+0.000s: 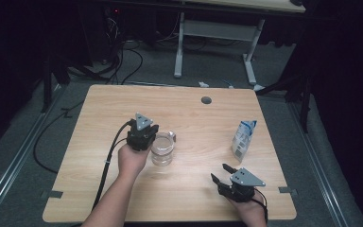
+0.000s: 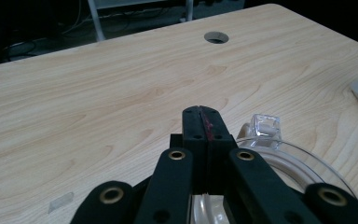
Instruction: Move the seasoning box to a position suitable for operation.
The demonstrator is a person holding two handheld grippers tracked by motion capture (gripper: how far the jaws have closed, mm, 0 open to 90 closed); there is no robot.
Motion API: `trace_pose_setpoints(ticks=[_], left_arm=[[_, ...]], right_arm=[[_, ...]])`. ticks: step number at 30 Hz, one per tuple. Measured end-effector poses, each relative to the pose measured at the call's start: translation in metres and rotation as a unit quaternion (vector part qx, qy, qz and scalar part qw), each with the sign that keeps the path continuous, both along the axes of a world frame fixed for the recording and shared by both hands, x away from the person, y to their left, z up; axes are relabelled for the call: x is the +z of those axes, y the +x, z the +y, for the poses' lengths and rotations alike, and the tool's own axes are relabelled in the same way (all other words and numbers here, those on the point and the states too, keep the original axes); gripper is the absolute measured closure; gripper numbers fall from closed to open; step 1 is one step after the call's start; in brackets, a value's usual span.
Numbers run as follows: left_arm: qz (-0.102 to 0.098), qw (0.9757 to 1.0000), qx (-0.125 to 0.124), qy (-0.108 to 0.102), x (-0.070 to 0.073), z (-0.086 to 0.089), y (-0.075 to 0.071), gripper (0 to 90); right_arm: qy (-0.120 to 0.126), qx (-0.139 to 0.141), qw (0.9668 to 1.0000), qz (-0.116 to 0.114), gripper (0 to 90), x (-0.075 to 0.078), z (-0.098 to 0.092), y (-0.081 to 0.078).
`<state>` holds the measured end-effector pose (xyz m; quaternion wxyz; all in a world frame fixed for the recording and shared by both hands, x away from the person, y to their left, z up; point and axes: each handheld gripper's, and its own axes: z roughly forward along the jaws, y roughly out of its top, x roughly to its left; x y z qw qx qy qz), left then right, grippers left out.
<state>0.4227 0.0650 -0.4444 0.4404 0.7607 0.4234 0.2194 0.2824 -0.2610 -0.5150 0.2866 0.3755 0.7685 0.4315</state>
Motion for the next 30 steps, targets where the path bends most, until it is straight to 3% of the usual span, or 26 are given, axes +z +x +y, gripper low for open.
trace_pose_setpoints(ticks=[5, 20, 26, 30], left_arm=[[0.005, 1.0000, 0.001, 0.004, -0.002, -0.004, 0.003, 89.9], [-0.003, 0.9999, -0.004, 0.017, -0.002, -0.011, 0.000, 90.0], [-0.004, 0.9999, -0.002, 0.013, -0.002, -0.011, 0.000, 90.0], [0.000, 0.9997, -0.002, 0.025, -0.003, -0.013, 0.004, 90.0]], right_arm=[[-0.001, 0.000, 1.0000, -0.002, 40.9, 0.001, 0.000, -0.001], [-0.007, 0.005, 1.0000, -0.003, 40.9, 0.001, 0.003, -0.002], [-0.007, 0.005, 1.0000, -0.005, 40.9, 0.001, 0.003, -0.002], [-0.008, 0.006, 0.9999, -0.006, 40.9, 0.001, 0.004, -0.002]])
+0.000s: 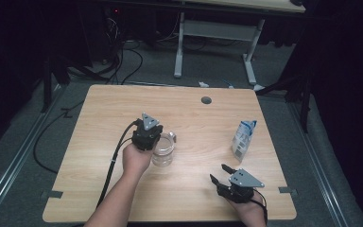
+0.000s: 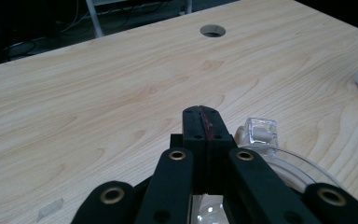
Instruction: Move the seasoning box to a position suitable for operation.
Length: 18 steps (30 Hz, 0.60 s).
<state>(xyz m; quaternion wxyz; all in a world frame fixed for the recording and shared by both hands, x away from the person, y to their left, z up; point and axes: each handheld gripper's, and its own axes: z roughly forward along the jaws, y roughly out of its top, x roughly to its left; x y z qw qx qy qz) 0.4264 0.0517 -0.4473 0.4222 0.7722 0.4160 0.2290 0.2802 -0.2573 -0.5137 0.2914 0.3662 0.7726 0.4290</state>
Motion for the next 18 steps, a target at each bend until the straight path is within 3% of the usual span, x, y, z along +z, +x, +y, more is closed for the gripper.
trace_pose_setpoints(ticks=[10, 18], left_arm=[[0.006, 1.0000, 0.001, -0.002, -0.003, 0.003, -0.004, 90.0], [0.009, 0.9999, -0.003, -0.012, -0.003, 0.008, -0.024, 90.0]], right_arm=[[-0.001, 0.000, 1.0000, 0.000, 41.0, 0.000, 0.000, 0.000], [0.001, 0.000, 1.0000, -0.004, 41.0, 0.002, 0.000, -0.002]])
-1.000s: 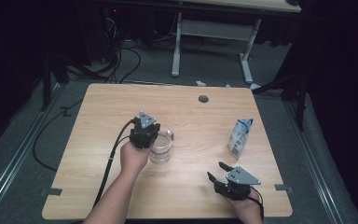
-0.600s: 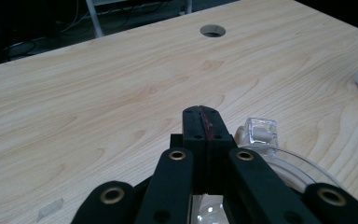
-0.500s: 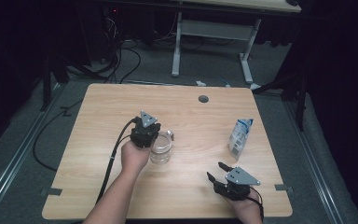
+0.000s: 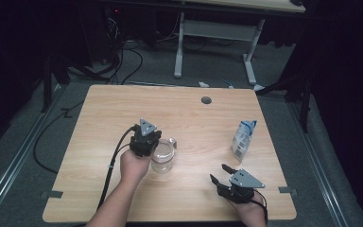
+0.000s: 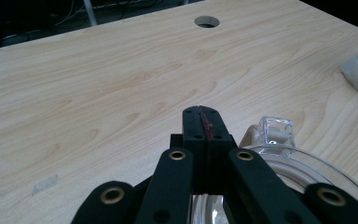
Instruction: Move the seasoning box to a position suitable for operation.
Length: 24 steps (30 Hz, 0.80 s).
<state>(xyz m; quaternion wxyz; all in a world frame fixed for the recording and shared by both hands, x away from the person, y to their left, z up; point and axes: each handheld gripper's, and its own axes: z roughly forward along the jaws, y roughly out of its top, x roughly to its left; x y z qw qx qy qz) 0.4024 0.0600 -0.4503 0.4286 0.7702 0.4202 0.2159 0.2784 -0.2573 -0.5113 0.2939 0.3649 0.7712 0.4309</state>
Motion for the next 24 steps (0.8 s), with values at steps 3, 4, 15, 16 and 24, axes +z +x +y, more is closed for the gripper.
trace_pose_setpoints(ticks=[3, 4, 15, 16, 24], left_arm=[[-0.003, 0.9999, 0.005, -0.009, 0.003, 0.002, -0.006, 90.0], [-0.010, 0.9998, 0.010, -0.015, 0.005, 0.004, -0.007, 90.0], [-0.004, 0.9993, 0.023, -0.027, -0.019, 0.044, -0.007, 90.0], [-0.002, 0.9994, 0.020, -0.027, -0.024, 0.045, -0.007, 90.0], [-0.007, 0.9989, -0.002, -0.047, -0.037, 0.041, -0.026, 90.0]], right_arm=[[-0.001, 0.000, 1.0000, 0.000, 41.0, 0.000, 0.000, 0.000], [0.000, 0.000, 1.0000, 0.001, 40.9, -0.001, 0.000, 0.000], [-0.004, -0.002, 1.0000, 0.008, 40.8, -0.002, 0.000, 0.001], [-0.004, -0.001, 1.0000, 0.008, 40.8, -0.002, 0.000, 0.001], [-0.007, -0.003, 0.9999, 0.011, 40.4, -0.004, 0.001, 0.001]])
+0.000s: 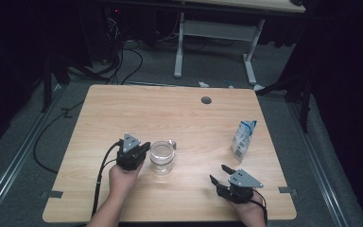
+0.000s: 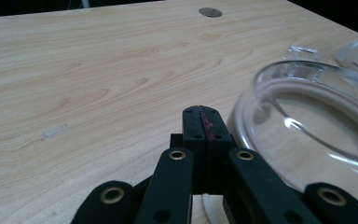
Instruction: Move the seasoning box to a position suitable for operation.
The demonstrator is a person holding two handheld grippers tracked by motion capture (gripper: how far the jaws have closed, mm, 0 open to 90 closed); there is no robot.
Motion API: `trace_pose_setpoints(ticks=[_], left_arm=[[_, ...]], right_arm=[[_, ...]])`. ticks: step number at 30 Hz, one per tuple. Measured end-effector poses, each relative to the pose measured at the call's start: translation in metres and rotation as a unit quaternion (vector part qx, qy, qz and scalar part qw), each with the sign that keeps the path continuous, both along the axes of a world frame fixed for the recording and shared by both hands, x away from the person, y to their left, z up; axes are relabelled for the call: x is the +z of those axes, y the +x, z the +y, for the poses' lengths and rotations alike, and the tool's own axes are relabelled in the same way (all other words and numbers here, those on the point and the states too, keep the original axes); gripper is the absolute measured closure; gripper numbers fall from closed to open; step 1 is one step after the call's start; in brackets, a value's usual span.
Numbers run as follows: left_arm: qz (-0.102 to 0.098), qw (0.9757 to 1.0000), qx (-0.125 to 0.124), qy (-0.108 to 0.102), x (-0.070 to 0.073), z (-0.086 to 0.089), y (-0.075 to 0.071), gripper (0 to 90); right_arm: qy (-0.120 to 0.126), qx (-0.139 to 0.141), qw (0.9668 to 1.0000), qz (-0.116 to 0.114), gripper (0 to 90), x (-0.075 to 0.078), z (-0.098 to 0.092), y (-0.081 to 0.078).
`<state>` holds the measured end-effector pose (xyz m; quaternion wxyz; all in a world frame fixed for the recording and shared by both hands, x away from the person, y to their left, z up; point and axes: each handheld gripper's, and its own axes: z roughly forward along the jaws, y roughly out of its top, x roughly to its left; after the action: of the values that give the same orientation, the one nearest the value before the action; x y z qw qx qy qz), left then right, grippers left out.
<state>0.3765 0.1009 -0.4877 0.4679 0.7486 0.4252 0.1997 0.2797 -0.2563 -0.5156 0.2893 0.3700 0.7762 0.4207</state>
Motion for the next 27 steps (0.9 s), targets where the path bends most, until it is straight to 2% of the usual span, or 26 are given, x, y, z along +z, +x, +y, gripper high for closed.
trace_pose_setpoints(ticks=[1, 3, 6, 13, 15, 18, 22, 27], left_arm=[[-0.006, 1.0000, 0.003, 0.003, 0.000, 0.000, -0.003, 90.0], [-0.006, 1.0000, 0.001, -0.004, -0.001, 0.001, -0.005, 90.0], [-0.009, 0.9999, -0.003, -0.004, -0.003, 0.001, -0.012, 90.0], [-0.018, 0.9997, -0.014, -0.007, -0.005, 0.000, -0.039, 90.0], [-0.021, 0.9997, -0.015, -0.002, -0.007, 0.000, -0.043, 90.0], [-0.018, 0.9998, -0.011, 0.003, -0.010, -0.001, -0.041, 90.0], [-0.010, 0.9998, -0.015, -0.006, -0.012, -0.001, -0.036, 90.0], [-0.019, 0.9996, -0.023, -0.001, -0.011, -0.003, -0.044, 90.0]], right_arm=[[0.000, 0.001, 1.0000, 0.000, 40.2, 0.000, 0.000, 0.000], [-0.002, 0.001, 1.0000, 0.002, 40.6, -0.001, 0.001, 0.000], [-0.005, 0.001, 1.0000, 0.000, 40.9, -0.002, 0.001, 0.000], [-0.004, 0.000, 1.0000, 0.003, 40.5, -0.002, 0.001, 0.001], [-0.003, 0.000, 1.0000, 0.005, 40.3, -0.002, 0.001, 0.001], [-0.002, -0.003, 0.9999, 0.011, 40.0, -0.002, 0.001, 0.001], [0.000, -0.007, 0.9998, 0.017, 41.2, -0.002, 0.001, 0.001], [0.002, -0.011, 0.9998, 0.015, 42.9, -0.002, 0.000, 0.000]])
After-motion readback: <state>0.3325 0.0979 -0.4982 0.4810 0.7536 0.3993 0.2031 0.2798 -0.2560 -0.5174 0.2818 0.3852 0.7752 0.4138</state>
